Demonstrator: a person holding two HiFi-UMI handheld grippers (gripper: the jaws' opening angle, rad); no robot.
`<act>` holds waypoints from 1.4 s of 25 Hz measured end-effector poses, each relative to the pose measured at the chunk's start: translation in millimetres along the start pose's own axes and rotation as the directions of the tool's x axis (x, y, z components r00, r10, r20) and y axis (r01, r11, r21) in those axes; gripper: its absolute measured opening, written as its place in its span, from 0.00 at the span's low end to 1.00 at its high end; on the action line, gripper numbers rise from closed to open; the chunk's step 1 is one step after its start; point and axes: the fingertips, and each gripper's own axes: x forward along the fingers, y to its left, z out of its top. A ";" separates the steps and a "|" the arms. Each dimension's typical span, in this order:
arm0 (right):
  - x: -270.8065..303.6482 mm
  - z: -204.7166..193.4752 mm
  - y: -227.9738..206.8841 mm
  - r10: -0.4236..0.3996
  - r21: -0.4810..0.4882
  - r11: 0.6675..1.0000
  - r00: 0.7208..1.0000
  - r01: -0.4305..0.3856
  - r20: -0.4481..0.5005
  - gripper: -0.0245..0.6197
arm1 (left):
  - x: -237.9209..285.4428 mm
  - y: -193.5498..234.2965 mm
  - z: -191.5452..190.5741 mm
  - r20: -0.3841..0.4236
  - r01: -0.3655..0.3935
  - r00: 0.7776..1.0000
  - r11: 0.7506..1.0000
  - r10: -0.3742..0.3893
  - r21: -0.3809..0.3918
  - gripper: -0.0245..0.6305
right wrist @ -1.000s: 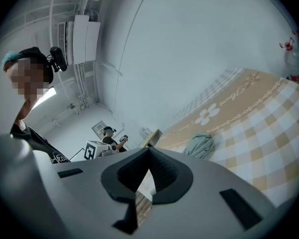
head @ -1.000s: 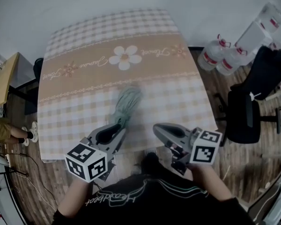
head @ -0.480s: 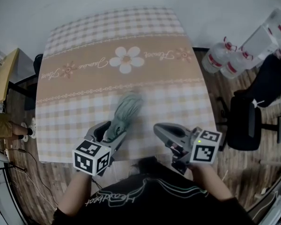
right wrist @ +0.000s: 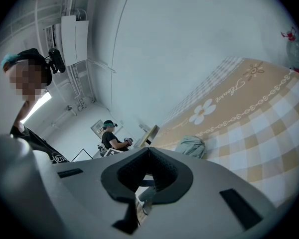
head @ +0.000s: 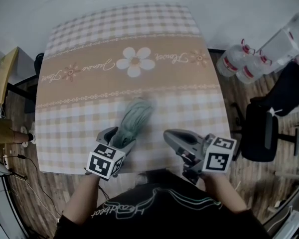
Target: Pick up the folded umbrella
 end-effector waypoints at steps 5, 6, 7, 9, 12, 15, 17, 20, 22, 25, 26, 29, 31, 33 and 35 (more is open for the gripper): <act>-1.5 -0.6 -5.2 -0.006 0.011 1.000 1.000 0.006 0.000 0.05 | 16.2 9.7 -12.8 -0.049 -0.021 0.999 0.999 0.022 0.024 0.51; -2.0 -0.6 -6.4 -0.008 0.014 1.000 1.000 0.008 0.000 0.05 | 18.7 9.9 -14.4 -0.054 -0.016 0.998 1.000 0.017 0.021 0.51; -2.5 -0.7 -7.5 -0.010 0.016 1.000 1.000 0.010 0.001 0.05 | 21.0 9.8 -15.8 -0.058 -0.012 0.998 1.000 0.013 0.019 0.51; -3.2 -0.5 -9.4 -0.014 0.020 1.000 1.000 0.014 0.002 0.05 | 25.4 10.2 -18.3 -0.067 -0.008 0.998 1.000 0.010 0.021 0.51; -4.4 -0.1 -11.2 -0.021 0.023 1.000 1.000 0.021 0.009 0.05 | 31.0 11.2 -21.3 -0.080 -0.003 0.997 1.000 0.005 0.030 0.51; -5.3 -1.1 -13.2 -0.028 0.029 0.999 1.000 0.027 0.013 0.05 | 34.6 12.1 -21.9 -0.088 -0.001 0.996 0.999 0.005 0.038 0.51; -5.5 -2.6 -13.7 -0.031 0.033 0.999 0.999 0.030 0.011 0.05 | 36.3 12.9 -22.4 -0.094 -0.008 0.995 0.999 0.012 0.043 0.51; -5.6 -3.4 -13.4 -0.033 0.037 0.999 0.999 0.033 0.011 0.05 | 39.3 15.9 -25.0 -0.109 -0.020 0.994 0.999 0.024 0.038 0.51; -5.9 -2.7 -13.2 -0.035 0.037 0.999 0.999 0.034 0.014 0.05 | 41.3 18.0 -26.6 -0.114 -0.018 0.993 1.000 0.020 0.022 0.51; -6.0 -1.6 -12.7 -0.035 0.037 0.999 0.999 0.035 0.021 0.05 | 42.8 19.9 -27.5 -0.115 -0.007 0.993 1.000 0.007 0.000 0.50; -5.8 -1.5 -12.5 -0.036 0.038 0.999 0.999 0.035 0.021 0.05 | 43.1 20.2 -27.6 -0.116 -0.007 0.993 1.000 0.007 0.000 0.49; -4.6 -2.2 -12.1 -0.037 0.040 0.999 0.999 0.036 0.021 0.05 | 43.7 20.4 -28.2 -0.123 -0.016 0.992 1.000 0.018 0.011 0.48; -3.4 -3.2 -11.5 -0.037 0.043 0.998 0.999 0.037 0.020 0.05 | 43.5 21.1 -28.3 -0.123 -0.015 0.992 1.000 0.017 0.012 0.48; -2.4 -4.0 -10.8 -0.039 0.045 0.998 0.999 0.038 0.018 0.05 | 43.0 22.0 -27.6 -0.118 -0.007 0.993 1.000 0.008 0.007 0.47; -1.6 -5.0 -10.0 -0.042 0.045 0.998 0.999 0.041 0.018 0.05 | 42.8 22.6 -27.2 -0.104 -0.005 0.995 1.000 0.005 0.000 0.47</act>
